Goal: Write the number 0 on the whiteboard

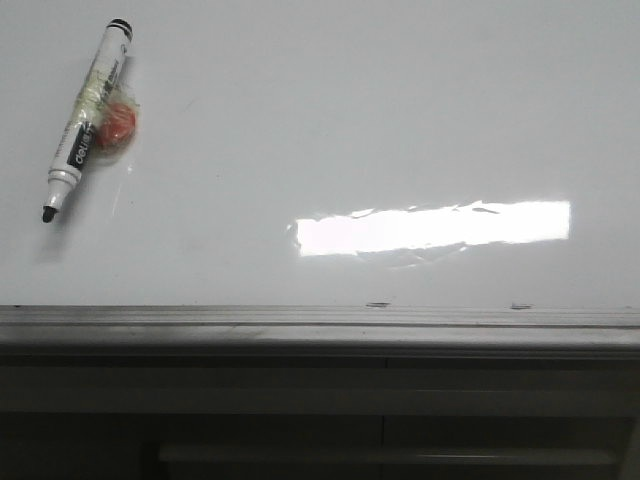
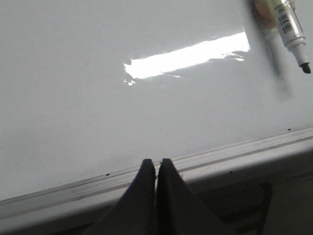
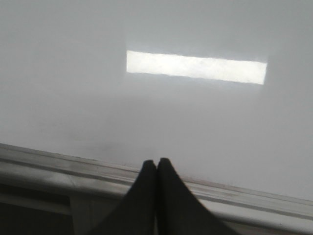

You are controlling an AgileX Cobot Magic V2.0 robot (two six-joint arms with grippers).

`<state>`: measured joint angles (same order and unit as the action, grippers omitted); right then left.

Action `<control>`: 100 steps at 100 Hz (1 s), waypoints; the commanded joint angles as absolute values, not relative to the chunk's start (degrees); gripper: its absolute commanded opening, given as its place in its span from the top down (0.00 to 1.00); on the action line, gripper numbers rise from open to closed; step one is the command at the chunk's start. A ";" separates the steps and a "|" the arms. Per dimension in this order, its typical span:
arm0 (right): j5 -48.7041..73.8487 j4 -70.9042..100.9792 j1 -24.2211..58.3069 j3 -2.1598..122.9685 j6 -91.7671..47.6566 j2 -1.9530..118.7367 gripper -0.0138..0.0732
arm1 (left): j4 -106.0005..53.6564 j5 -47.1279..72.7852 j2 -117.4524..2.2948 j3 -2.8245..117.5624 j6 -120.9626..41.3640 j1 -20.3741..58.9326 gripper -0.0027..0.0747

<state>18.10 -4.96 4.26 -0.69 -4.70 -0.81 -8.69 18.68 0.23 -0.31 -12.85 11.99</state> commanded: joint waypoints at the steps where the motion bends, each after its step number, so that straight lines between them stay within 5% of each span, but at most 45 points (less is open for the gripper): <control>1: 15.17 -5.99 3.78 -1.37 -4.94 -1.36 0.92 | -8.99 15.55 1.78 -2.11 -12.37 11.88 0.99; 100: 12.85 -6.11 3.78 -1.37 -4.94 -1.36 0.92 | -7.53 15.55 1.78 -2.11 -12.37 11.88 0.99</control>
<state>17.74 -5.09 4.26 -0.69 -4.70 -0.81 -8.09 18.68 0.23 -0.31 -12.85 11.99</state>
